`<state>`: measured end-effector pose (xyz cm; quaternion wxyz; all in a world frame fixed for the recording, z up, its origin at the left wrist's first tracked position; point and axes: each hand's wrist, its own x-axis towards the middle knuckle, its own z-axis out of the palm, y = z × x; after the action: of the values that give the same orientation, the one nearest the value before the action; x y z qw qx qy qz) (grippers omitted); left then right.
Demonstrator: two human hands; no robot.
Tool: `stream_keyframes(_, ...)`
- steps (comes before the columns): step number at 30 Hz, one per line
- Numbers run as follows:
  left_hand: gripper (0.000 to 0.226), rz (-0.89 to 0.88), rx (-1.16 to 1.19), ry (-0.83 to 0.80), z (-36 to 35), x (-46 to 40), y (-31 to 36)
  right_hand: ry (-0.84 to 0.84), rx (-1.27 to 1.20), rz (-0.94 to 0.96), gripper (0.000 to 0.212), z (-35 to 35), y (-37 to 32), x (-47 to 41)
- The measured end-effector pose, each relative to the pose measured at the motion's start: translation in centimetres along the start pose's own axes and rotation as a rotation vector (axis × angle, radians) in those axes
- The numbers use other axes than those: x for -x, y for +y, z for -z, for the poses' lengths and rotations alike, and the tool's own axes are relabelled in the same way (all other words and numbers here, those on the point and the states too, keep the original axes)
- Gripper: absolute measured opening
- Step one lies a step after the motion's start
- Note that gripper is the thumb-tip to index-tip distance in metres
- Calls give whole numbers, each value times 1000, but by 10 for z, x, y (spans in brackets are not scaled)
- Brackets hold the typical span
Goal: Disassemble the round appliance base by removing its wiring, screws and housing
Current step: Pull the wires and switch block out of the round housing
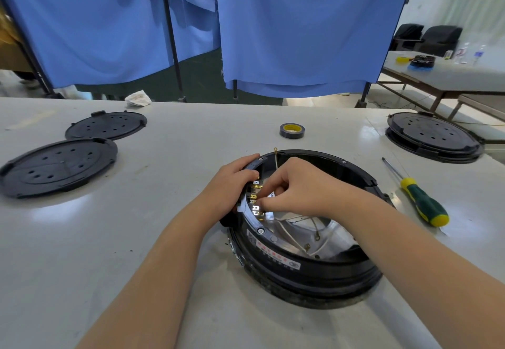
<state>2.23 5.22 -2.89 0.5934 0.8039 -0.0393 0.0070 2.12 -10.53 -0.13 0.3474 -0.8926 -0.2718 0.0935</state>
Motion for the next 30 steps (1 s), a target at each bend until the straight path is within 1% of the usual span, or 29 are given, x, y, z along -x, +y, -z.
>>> stream_keyframes(7, 44, 0, 15, 0, 0, 0, -1, -4, 35, 4, 6, -1, -7, 0)
stream_keyframes(12, 44, -1, 19, -6, 0, -1, -1, -6, 62, 9, 18, -1, -11, 0)
stream_keyframes(17, 43, 0, 19, -4, 0, 0, 0, -4, 97, 21, 23, -1, -11, -1)
stream_keyframes(24, 44, -6, 32, 10, -1, 1, 0, -4, 95, 28, 18, -2, -8, -2)
stream_keyframes(28, 44, -17, 14, 11, -1, 1, 0, 1, -10, 8, 18, 3, -4, 2)
stream_keyframes(30, 44, -21, 21, 9, -1, 0, 0, -4, 1, 12, 14, 3, -3, 2)
